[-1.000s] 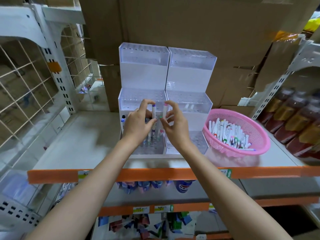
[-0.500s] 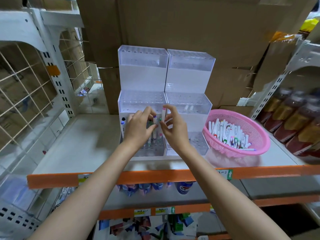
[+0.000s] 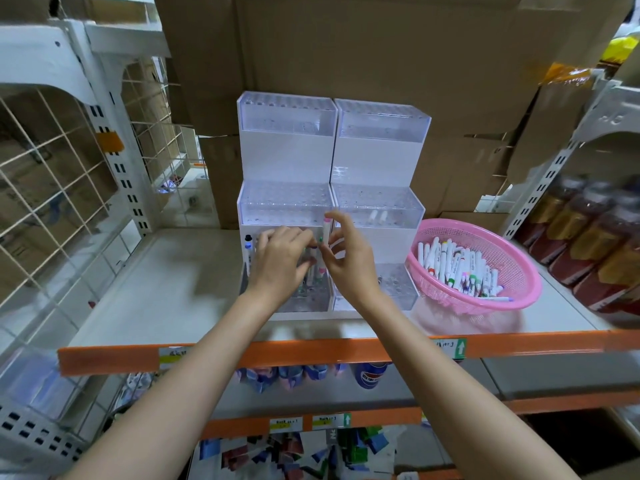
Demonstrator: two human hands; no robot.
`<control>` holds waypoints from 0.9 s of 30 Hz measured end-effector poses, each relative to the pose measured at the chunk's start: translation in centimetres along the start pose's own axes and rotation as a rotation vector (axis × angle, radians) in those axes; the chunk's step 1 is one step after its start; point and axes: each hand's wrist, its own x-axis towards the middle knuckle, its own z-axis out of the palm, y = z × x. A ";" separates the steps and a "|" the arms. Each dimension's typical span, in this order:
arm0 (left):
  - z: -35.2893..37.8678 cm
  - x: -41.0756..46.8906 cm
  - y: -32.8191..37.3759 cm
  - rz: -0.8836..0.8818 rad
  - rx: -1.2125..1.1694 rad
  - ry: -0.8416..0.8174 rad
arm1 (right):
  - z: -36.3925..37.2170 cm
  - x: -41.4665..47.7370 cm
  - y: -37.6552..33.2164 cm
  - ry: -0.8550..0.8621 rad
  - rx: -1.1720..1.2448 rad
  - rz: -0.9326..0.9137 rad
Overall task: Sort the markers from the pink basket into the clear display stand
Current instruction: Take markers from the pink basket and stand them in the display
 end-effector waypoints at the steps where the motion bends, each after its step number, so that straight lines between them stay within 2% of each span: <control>1: 0.0 -0.1 0.0 -0.001 0.005 0.004 | 0.0 -0.1 0.0 0.002 0.000 0.002; 14: -1.0 -1.3 -1.4 0.173 0.157 0.029 | -0.1 -0.5 -0.2 -0.020 -0.058 0.016; 27: -1.5 -2.3 -2.0 0.150 0.193 0.002 | 0.2 -1.5 0.8 -0.110 -0.148 0.011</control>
